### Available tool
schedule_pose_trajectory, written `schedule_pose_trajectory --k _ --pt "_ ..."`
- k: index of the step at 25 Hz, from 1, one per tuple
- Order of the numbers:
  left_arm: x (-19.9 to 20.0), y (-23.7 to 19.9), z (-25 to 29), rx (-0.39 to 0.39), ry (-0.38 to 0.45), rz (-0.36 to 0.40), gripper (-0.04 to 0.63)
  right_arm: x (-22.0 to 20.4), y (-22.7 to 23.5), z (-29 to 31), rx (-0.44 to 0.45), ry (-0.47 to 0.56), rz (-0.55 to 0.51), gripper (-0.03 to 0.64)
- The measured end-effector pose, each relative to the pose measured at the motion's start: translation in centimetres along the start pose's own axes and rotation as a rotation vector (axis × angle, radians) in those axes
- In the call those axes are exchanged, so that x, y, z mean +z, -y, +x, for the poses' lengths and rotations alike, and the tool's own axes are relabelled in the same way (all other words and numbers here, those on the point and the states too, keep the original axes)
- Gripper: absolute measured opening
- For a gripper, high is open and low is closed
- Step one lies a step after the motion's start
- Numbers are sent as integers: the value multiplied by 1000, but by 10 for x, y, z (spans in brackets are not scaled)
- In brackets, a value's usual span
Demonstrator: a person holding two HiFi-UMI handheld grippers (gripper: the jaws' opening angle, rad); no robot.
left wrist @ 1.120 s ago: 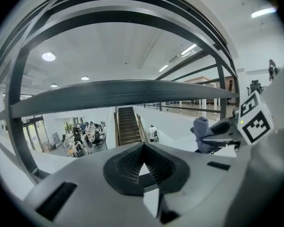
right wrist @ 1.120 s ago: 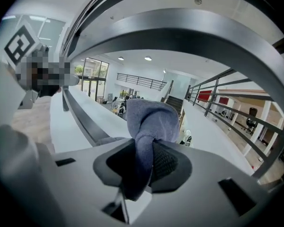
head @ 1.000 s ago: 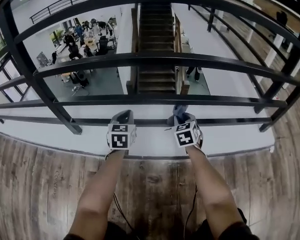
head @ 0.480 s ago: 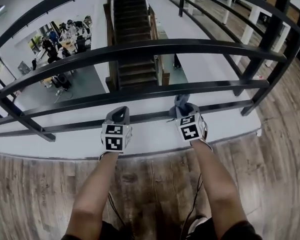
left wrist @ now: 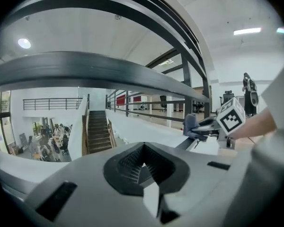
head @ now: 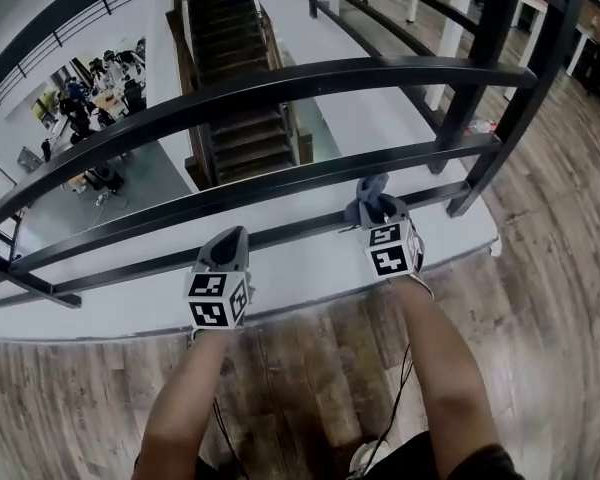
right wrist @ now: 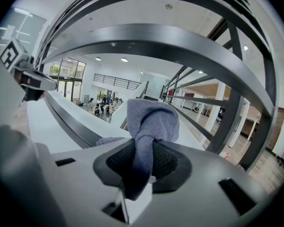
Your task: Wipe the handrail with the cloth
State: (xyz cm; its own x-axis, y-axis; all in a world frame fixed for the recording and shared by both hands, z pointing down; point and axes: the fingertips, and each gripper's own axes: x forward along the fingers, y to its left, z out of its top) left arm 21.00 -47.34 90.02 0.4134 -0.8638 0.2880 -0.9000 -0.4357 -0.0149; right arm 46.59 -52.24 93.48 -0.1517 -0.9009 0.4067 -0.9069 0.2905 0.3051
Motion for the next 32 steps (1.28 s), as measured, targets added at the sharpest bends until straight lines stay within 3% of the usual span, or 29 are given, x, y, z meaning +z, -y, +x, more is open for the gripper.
schedule_pose_trajectory --k 9,16,25,32 --pt "25 120 64 -109 -8 16 -2 -57 132 -13 -111 -27 59 95" --pt "29 177 91 -169 -24 21 -2 -87 213 -21 -186 -47 116 95" --pt "22 159 76 -135 -53 18 -2 -98 240 -25 -223 -105 201 95" --pt "30 108 32 -106 -32 6 -2 -57 181 -69 -202 -1 185 97"
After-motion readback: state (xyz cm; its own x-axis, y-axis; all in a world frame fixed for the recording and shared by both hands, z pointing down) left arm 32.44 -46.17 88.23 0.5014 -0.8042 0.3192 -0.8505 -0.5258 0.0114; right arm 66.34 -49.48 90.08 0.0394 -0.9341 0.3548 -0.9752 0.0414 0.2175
